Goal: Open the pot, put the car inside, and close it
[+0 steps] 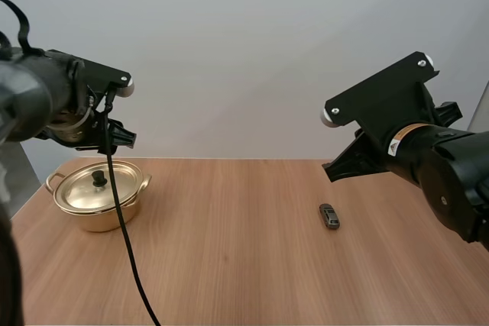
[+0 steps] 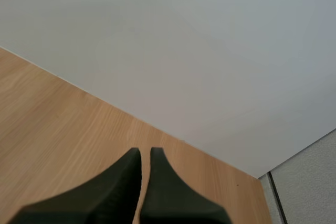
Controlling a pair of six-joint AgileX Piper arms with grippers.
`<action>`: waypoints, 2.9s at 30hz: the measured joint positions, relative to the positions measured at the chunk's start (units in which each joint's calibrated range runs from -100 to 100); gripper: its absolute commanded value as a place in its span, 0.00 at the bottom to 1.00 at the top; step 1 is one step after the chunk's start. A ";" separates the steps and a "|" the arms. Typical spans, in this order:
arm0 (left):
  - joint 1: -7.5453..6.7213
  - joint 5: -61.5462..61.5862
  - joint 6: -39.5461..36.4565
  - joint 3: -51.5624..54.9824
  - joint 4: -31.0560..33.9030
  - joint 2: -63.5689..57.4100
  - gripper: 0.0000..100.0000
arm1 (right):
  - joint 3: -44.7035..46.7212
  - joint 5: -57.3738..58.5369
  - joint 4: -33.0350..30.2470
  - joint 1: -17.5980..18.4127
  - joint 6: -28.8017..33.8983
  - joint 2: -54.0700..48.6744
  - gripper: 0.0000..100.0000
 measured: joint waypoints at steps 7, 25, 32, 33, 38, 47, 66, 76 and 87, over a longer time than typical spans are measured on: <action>0.00 0.97 0.34 -5.27 0.00 8.03 1.00 | 0.13 0.02 0.49 0.00 0.00 1.82 0.14; 0.00 4.66 0.75 -9.19 0.15 24.11 1.00 | 0.13 2.44 0.49 0.00 0.00 2.23 0.14; 0.00 8.01 0.75 -13.03 0.28 27.87 1.00 | 0.13 4.72 0.49 0.00 0.00 2.23 0.13; 0.00 8.21 0.75 -13.03 0.28 28.40 1.00 | 0.13 4.72 0.39 0.00 0.00 2.23 0.13; 0.00 8.78 0.75 -13.37 0.63 30.00 0.95 | 0.13 4.72 0.13 0.00 0.00 2.23 0.13; 0.00 8.94 -0.43 -13.65 0.89 31.22 0.26 | 0.13 6.77 0.13 0.00 0.00 2.23 0.08; 0.00 10.09 1.30 -13.77 0.11 28.54 0.00 | 0.13 -0.37 0.99 0.00 2.82 16.33 0.00; 0.00 9.77 3.39 -13.77 -1.47 20.65 0.00 | -0.71 -2.31 -0.41 -0.07 4.20 33.84 0.00; 0.00 14.97 8.72 -13.92 -11.99 13.81 0.00 | -0.71 -3.47 -0.41 -0.14 5.93 34.92 0.30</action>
